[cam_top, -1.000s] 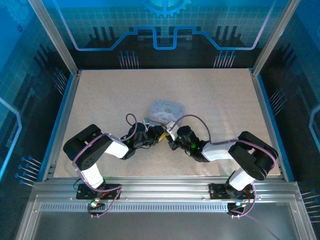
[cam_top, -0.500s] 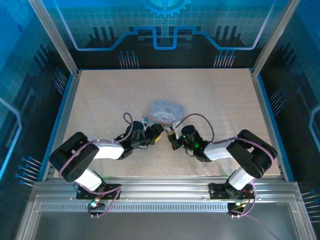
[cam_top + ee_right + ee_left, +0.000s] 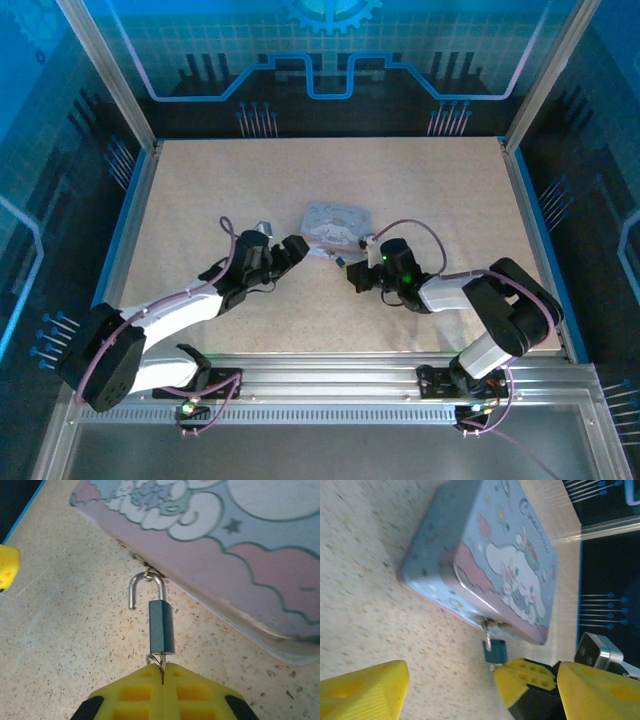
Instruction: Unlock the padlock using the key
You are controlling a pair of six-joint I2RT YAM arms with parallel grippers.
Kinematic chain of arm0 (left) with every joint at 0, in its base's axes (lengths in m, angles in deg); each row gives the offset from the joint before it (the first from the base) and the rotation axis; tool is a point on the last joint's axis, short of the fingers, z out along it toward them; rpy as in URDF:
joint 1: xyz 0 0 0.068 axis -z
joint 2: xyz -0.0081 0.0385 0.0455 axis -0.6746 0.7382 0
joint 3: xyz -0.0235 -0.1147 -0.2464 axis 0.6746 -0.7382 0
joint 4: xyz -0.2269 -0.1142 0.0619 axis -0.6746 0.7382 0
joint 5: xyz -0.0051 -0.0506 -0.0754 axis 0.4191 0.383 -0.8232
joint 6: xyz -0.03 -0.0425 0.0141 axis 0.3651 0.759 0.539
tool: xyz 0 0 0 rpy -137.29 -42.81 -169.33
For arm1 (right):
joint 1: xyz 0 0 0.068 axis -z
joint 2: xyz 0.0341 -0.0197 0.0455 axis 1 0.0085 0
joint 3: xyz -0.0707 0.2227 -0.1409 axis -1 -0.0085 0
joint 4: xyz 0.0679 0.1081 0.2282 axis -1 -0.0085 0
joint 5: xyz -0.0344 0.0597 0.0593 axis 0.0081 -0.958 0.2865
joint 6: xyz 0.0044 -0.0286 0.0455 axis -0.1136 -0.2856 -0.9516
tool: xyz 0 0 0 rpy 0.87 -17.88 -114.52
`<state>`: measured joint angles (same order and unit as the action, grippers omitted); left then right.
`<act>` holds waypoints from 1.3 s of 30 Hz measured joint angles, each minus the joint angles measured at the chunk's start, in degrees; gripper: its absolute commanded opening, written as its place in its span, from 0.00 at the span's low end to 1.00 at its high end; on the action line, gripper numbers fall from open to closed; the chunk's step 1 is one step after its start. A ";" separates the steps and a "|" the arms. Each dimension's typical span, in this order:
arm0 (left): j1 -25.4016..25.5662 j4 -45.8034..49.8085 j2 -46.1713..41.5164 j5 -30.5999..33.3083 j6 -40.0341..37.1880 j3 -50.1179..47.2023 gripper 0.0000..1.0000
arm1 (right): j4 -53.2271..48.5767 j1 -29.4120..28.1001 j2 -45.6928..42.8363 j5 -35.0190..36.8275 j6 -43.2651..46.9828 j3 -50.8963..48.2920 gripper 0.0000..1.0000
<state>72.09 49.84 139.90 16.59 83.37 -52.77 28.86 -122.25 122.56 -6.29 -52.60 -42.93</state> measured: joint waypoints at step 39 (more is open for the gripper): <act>-8.15 6.29 28.37 -12.72 -17.64 22.08 0.68 | -2.29 3.56 3.08 -2.47 -4.85 0.22 0.26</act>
<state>63.94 56.14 168.27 3.87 65.73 -30.69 26.56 -118.68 125.64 -8.76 -57.45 -42.71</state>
